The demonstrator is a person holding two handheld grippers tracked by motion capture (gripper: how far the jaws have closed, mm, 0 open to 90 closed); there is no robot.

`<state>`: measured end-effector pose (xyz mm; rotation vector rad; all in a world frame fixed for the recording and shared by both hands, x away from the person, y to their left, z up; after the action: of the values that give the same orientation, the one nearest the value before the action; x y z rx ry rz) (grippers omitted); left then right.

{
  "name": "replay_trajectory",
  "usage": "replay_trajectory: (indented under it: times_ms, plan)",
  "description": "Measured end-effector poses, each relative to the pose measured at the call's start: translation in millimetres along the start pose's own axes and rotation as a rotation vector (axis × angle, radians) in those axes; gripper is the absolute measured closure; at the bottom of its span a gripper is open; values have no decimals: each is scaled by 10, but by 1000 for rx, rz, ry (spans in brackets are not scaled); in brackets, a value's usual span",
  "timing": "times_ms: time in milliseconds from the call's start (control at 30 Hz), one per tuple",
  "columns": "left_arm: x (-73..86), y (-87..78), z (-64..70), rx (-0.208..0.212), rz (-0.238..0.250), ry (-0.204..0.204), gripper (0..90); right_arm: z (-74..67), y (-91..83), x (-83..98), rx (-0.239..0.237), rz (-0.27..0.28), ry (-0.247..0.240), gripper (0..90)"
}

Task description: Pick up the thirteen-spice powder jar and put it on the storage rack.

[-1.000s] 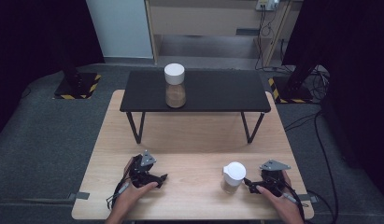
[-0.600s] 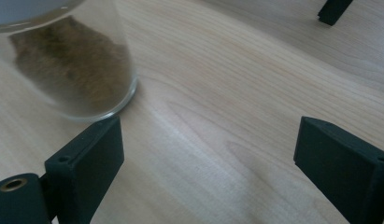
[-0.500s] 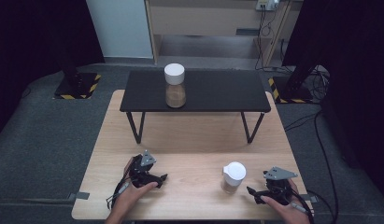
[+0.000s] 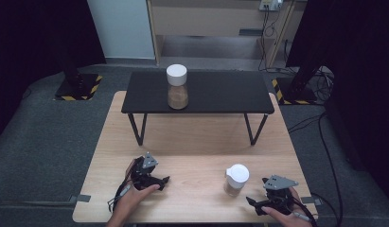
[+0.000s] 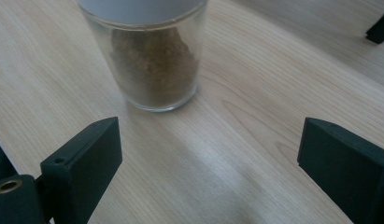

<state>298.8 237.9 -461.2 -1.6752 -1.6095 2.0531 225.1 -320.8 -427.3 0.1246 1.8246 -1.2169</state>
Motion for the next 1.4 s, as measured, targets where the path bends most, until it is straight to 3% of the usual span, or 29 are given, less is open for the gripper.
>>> replay_trajectory:
  times_ms: [233,867,1400]
  plan:
    - [0,0,0,0,0,0,0,-61,45,-23,-35,10,-28,82]
    - [0,0,-1,0,0,0,0,-60,109,-46,-102,67,-2,98]
    - [0,0,0,0,0,0,0,-130,200,-101,-81,81,3,144]
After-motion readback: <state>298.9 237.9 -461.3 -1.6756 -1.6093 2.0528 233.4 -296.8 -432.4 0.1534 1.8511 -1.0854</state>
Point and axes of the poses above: each handheld gripper's, and its own axes: y roughly forward along the jaws, x roughly out of its underside, z roughly to its right, the point moved 3 cm from there along y, roughly forward along the jaws, and after that the axes turned 10 degrees about y, right-handed, at the moved point
